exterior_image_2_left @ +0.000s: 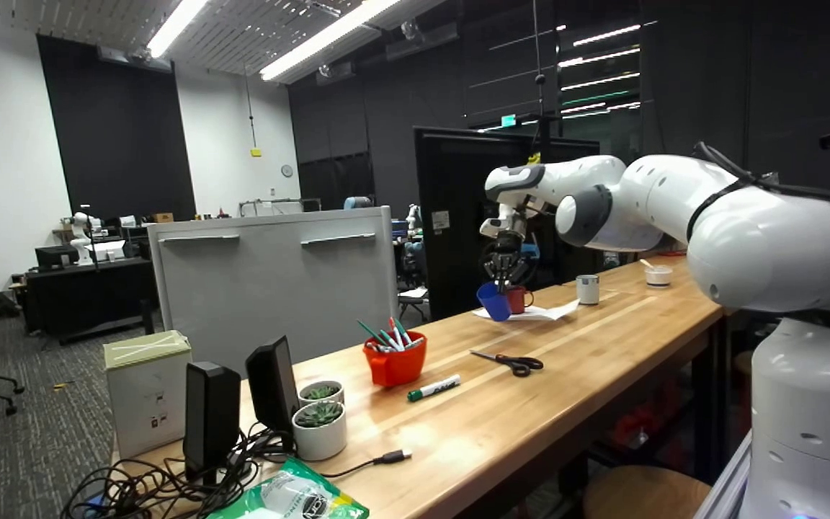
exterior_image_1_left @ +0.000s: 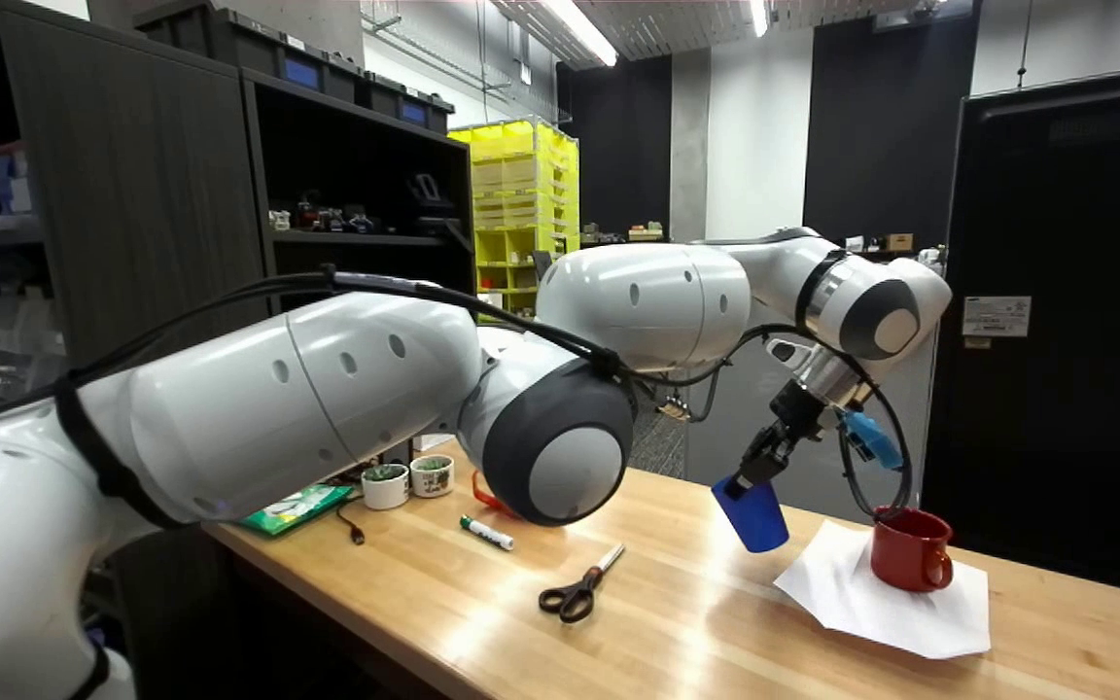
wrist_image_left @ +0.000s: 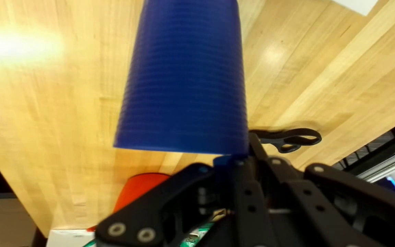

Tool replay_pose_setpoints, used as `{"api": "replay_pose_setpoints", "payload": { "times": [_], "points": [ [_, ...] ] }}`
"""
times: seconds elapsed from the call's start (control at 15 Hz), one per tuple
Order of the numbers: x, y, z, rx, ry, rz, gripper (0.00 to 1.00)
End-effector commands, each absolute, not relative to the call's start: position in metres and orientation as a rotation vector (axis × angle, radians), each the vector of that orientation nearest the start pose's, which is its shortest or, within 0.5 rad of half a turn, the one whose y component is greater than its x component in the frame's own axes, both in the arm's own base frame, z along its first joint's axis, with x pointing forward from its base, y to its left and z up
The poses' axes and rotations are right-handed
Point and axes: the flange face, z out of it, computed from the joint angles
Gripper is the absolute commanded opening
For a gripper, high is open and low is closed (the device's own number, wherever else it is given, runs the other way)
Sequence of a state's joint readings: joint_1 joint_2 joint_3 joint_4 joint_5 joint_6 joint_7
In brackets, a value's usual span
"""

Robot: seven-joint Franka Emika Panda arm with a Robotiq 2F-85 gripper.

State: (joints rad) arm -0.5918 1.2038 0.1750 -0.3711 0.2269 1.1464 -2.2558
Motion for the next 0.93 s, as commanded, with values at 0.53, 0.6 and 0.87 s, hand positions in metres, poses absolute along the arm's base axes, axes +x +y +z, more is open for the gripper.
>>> {"api": "replay_pose_setpoints", "payload": {
  "times": [0.53, 0.6, 0.87],
  "points": [
    [0.68, -0.282, 0.322, 1.957, 3.083, 0.395, 0.06],
    [0.68, -0.281, 0.321, 1.956, 3.085, 0.395, 0.06],
    [0.678, -0.285, 0.319, 1.966, 3.081, 0.399, 0.06]
  ]
}}
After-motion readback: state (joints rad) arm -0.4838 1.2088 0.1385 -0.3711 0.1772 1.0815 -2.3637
